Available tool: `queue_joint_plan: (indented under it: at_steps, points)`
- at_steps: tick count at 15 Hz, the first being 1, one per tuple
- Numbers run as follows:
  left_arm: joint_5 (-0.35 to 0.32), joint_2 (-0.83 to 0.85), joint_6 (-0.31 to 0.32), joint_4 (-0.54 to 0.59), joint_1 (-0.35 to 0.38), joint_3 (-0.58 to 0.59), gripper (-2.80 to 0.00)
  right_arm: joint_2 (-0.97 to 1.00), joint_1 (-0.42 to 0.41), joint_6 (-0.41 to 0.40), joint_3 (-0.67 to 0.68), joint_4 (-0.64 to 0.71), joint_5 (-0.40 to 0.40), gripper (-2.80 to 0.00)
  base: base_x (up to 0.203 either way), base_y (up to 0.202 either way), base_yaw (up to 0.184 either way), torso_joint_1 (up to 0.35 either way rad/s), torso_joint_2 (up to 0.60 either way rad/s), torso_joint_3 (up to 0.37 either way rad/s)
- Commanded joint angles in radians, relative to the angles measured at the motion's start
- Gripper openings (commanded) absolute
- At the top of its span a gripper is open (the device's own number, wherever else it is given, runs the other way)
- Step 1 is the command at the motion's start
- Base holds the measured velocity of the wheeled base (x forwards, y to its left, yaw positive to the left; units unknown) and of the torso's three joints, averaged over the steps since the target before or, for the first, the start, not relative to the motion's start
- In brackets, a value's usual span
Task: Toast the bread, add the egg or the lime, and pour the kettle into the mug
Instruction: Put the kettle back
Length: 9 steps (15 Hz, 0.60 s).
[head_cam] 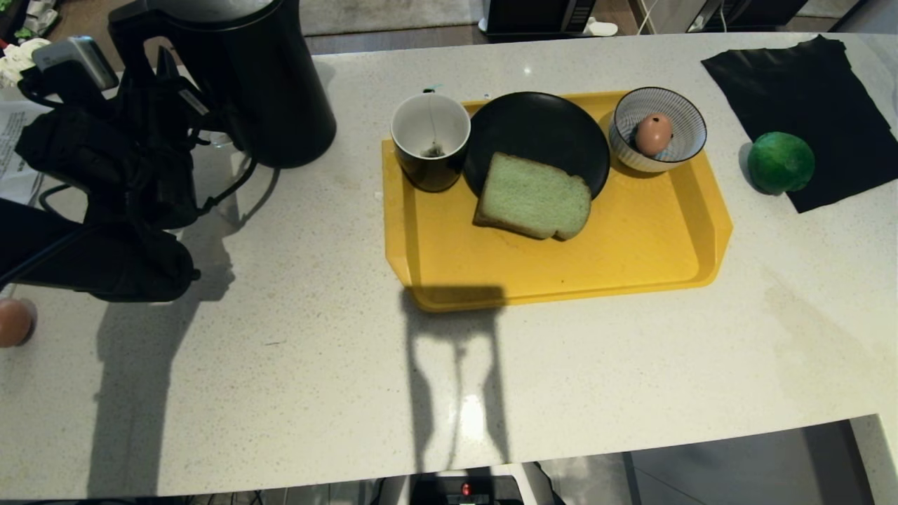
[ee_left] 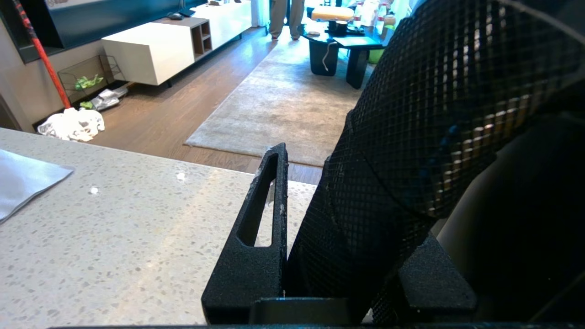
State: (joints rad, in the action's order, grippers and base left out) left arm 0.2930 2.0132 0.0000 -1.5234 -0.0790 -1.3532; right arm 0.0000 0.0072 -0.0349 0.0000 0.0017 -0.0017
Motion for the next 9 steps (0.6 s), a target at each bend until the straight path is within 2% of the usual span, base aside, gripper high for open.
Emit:
queue_joint_plan:
  at_steps: [1,9]
  points:
    - [0.002,-0.003,0.012,-0.007,-0.008,0.003,-2.8,0.002,0.0,0.0,0.001,0.0,0.0,-2.8,0.0,0.0,0.0,0.0,0.0,0.0]
    - [0.003,-0.016,0.046,-0.007,-0.017,0.009,-2.8,0.002,0.0,0.0,0.0,0.0,0.0,-2.8,0.0,0.0,0.0,0.0,0.0,0.0]
